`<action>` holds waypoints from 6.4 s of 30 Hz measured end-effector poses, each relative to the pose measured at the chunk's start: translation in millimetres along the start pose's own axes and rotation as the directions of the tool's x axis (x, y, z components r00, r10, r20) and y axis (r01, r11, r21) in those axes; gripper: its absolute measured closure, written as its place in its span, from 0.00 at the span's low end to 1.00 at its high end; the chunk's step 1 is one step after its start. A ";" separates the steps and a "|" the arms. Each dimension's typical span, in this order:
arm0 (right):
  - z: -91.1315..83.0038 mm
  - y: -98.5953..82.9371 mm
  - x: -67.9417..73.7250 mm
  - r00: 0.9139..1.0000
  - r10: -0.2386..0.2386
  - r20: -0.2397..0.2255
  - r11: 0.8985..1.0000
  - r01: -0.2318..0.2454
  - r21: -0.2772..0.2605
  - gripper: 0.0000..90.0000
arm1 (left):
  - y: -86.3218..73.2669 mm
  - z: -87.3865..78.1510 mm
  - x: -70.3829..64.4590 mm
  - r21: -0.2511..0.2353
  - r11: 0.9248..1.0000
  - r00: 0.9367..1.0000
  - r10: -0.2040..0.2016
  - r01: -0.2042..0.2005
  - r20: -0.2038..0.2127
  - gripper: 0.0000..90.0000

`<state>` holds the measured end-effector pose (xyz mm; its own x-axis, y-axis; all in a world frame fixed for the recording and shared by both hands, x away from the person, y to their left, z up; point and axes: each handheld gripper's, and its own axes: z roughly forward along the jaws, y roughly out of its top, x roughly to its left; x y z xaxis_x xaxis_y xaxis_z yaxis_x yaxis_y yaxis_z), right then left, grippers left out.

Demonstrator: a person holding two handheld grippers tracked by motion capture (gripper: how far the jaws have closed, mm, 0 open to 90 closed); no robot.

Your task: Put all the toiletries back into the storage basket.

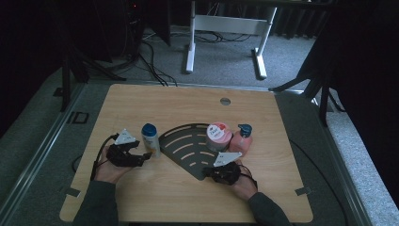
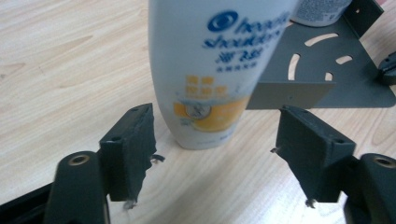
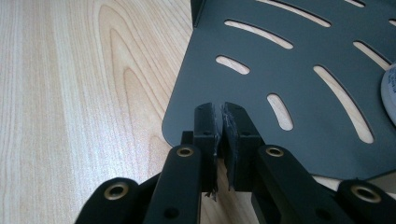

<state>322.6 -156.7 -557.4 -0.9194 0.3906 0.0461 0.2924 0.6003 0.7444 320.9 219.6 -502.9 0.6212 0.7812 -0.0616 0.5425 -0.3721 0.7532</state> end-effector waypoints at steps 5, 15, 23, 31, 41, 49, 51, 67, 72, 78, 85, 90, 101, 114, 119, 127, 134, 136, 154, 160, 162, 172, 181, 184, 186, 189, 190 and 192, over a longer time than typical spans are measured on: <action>0.2 0.1 0.0 1.000 0.000 0.000 1.000 0.000 0.000 0.93 | 4.6 3.2 4.3 -0.004 1.000 1.000 -0.003 0.003 0.000 0.27; 0.4 0.2 -0.1 1.000 -0.001 -0.001 1.000 0.001 -0.003 0.93 | 12.2 10.2 9.0 -0.007 1.000 1.000 0.024 -0.024 -0.003 0.24; 0.7 0.4 0.0 1.000 0.002 -0.001 1.000 -0.002 -0.004 0.93 | 20.5 15.2 9.7 -0.013 0.998 0.998 0.059 -0.059 0.018 0.24; 0.6 0.5 -0.1 1.000 0.000 -0.002 1.000 0.000 -0.003 0.93 | 22.6 21.4 9.1 -0.016 0.997 0.996 0.080 -0.079 0.034 0.30; 0.8 0.5 0.0 1.000 0.001 -0.002 1.000 -0.001 -0.004 0.93 | 23.2 19.3 2.8 0.003 0.996 0.996 0.093 -0.093 -0.006 0.35; 0.9 0.5 0.0 1.000 0.001 -0.002 1.000 -0.001 -0.005 0.93 | 21.8 15.7 -2.1 0.018 0.995 0.995 0.094 -0.093 -0.031 0.35; 0.9 0.5 0.1 1.000 0.001 -0.001 1.000 -0.001 -0.005 0.93 | 21.0 14.9 -1.6 0.016 0.996 0.995 0.093 -0.093 -0.026 0.35; 0.9 0.4 -0.3 1.000 0.000 -0.003 1.000 0.000 -0.006 0.92 | 16.8 10.6 8.1 -0.008 0.995 0.995 0.097 -0.097 0.004 0.28; 1.3 0.7 -0.2 1.000 0.003 -0.005 1.000 -0.003 -0.006 0.92 | 19.5 14.4 10.3 -0.011 0.994 0.994 0.110 -0.110 0.012 0.32; 1.3 0.7 -0.2 1.000 0.002 -0.006 1.000 -0.002 -0.006 0.92 | 22.7 17.8 7.7 -0.020 0.993 0.993 0.118 -0.118 -0.007 0.39; 1.6 0.7 0.1 1.000 0.001 -0.004 1.000 -0.001 -0.008 0.92 | 21.0 12.9 0.6 -0.002 0.994 0.993 0.106 -0.106 -0.043 0.45; 1.8 0.8 0.2 1.000 0.003 -0.004 1.000 -0.003 -0.009 0.92 | 17.9 6.0 -0.9 0.007 0.994 0.993 0.112 -0.112 -0.033 0.53; 1.9 0.8 0.1 1.000 0.002 -0.005 1.000 -0.002 -0.009 0.92 | 20.2 0.1 0.5 0.044 0.994 0.995 0.104 -0.104 0.001 0.61; 2.2 1.2 0.0 1.000 0.001 -0.006 1.000 -0.001 -0.009 0.92 | 37.7 -2.2 -0.5 0.087 0.988 0.992 0.124 -0.125 0.013 0.57; 2.1 1.3 -0.3 1.000 0.000 -0.007 1.000 0.000 -0.007 0.92 | 42.2 -2.8 -1.0 0.107 0.985 0.990 0.139 -0.139 0.009 0.58; 2.2 1.4 -0.3 1.000 0.001 -0.008 1.000 -0.001 -0.006 0.92 | 47.0 -3.0 -1.6 0.124 0.981 0.989 0.147 -0.147 0.009 0.58; 2.3 1.5 -0.5 1.000 0.001 -0.009 1.000 -0.001 -0.006 0.92 | 51.5 -2.8 -1.9 0.138 0.978 0.988 0.157 -0.157 0.013 0.58; 2.3 1.6 -0.6 1.000 0.002 -0.009 1.000 -0.002 -0.006 0.92 | 53.0 -2.8 -2.0 0.142 0.977 0.987 0.158 -0.159 0.015 0.58; 2.2 1.5 -0.9 1.000 0.006 -0.012 1.000 -0.006 -0.006 0.92 | 64.5 -3.4 -0.4 0.172 0.973 0.988 0.150 -0.155 0.038 0.58; 2.3 1.5 -1.0 1.000 0.006 -0.013 1.000 -0.006 -0.006 0.92 | 68.8 -3.9 -0.7 0.165 0.974 0.988 0.148 -0.153 0.040 0.57; 2.3 1.5 -1.1 1.000 0.006 -0.013 1.000 -0.006 -0.007 0.92 | 71.0 -4.5 -1.0 0.163 0.974 0.988 0.151 -0.155 0.039 0.57; 2.3 1.5 -1.1 1.000 0.006 -0.013 1.000 -0.006 -0.007 0.92 | 81.1 -2.9 -3.0 0.154 0.975 0.987 0.156 -0.160 0.038 0.57; 2.3 1.5 -1.1 1.000 0.005 -0.013 1.000 -0.006 -0.006 0.92 | 83.9 5.2 -2.4 0.194 0.967 0.986 0.157 -0.163 0.047 0.57; 2.3 1.5 -1.2 1.000 0.005 -0.014 1.000 -0.005 -0.006 0.92 | 84.7 8.0 -2.3 0.207 0.964 0.986 0.159 -0.166 0.049 0.57; 2.3 1.5 -1.2 1.000 0.006 -0.014 1.000 -0.006 -0.006 0.92 | 85.6 9.5 -2.4 0.215 0.962 0.986 0.161 -0.168 0.050 0.56; 2.3 1.6 -1.2 1.000 0.005 -0.014 1.000 -0.005 -0.006 0.92 | 86.7 11.6 -2.3 0.225 0.959 0.985 0.162 -0.170 0.052 0.56; 2.3 1.6 -1.2 1.000 0.005 -0.014 1.000 -0.005 -0.006 0.92 | 86.7 12.3 -2.1 0.226 0.959 0.985 0.162 -0.170 0.053 0.56; 2.3 1.6 -1.2 1.000 0.005 -0.014 1.000 -0.005 -0.006 0.92 | 86.6 14.0 -1.6 0.233 0.958 0.985 0.160 -0.169 0.057 0.56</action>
<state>324.7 -154.6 -557.8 -0.9216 0.3837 0.0590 0.2954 0.5944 0.7480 374.8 179.2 -446.7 0.7312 0.6818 0.0226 0.5462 -0.6049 0.5794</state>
